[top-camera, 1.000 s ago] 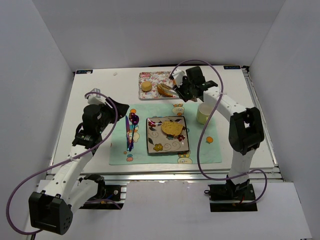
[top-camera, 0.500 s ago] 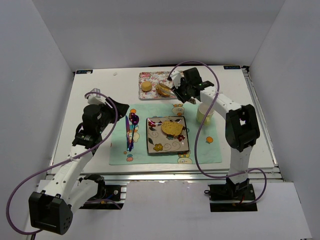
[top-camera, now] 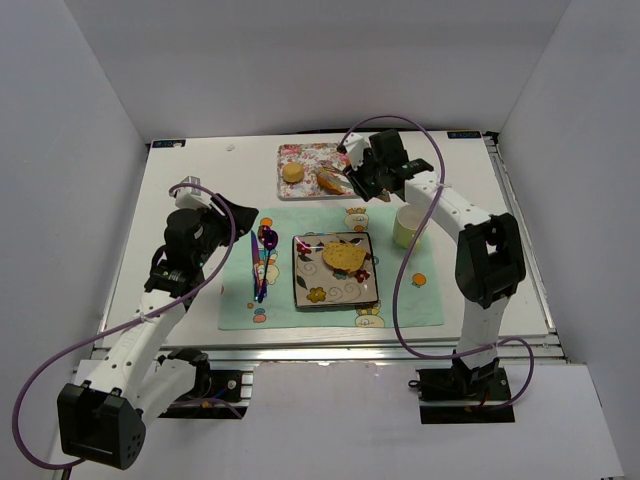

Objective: Place the bread

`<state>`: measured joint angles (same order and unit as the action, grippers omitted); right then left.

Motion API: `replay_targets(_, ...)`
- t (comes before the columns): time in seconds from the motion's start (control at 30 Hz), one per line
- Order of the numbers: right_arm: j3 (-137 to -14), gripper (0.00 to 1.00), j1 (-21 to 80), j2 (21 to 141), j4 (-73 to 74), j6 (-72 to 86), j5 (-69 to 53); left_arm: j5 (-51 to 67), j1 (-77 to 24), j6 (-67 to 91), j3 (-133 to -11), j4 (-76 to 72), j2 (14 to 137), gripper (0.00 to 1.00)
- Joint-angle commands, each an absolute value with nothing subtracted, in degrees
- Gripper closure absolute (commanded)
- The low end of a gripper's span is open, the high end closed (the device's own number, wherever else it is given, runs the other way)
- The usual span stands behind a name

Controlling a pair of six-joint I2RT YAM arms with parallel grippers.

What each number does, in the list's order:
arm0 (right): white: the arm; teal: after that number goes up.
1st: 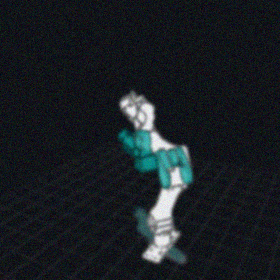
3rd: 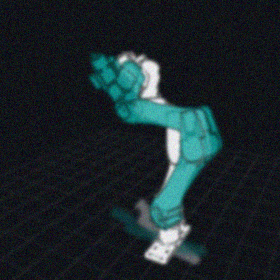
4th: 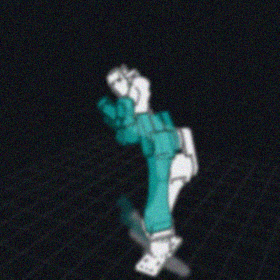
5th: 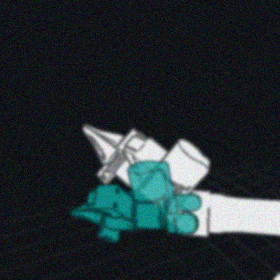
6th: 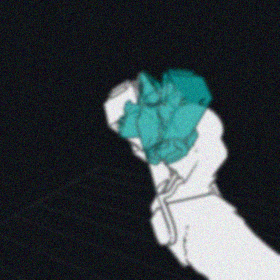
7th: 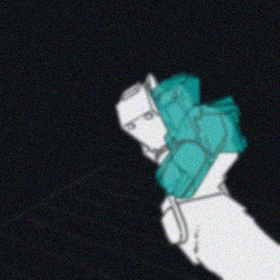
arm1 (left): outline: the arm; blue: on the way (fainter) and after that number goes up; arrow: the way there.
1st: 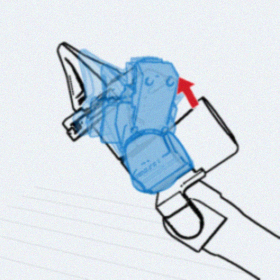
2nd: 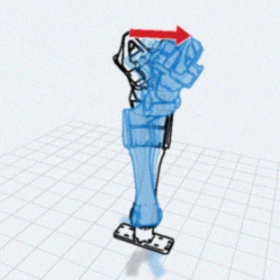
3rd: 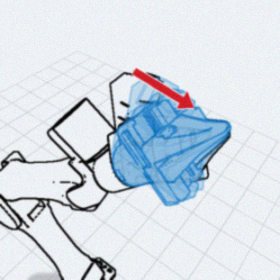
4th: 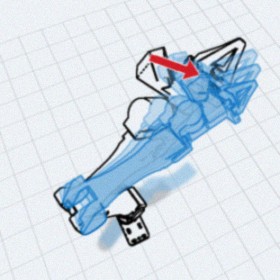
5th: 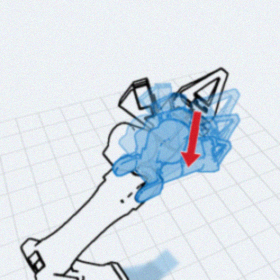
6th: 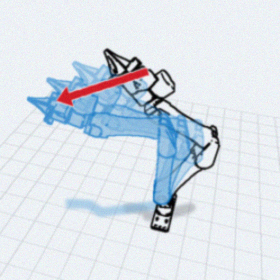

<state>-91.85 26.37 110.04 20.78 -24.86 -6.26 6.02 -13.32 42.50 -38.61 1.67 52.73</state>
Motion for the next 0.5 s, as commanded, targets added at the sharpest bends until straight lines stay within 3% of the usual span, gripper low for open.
replay_targets(0.0, -93.5, 0.59, 26.5, 107.2, 19.0, -23.6, -7.1, 5.9, -13.3, 42.6, -38.3, 1.0, 52.4, 0.39)
replay_targets(0.47, -92.1, 0.56, 26.7, 109.9, 18.9, -22.7, -5.1, 5.8, -13.4, 42.5, -38.7, 1.3, 52.6, 0.39)
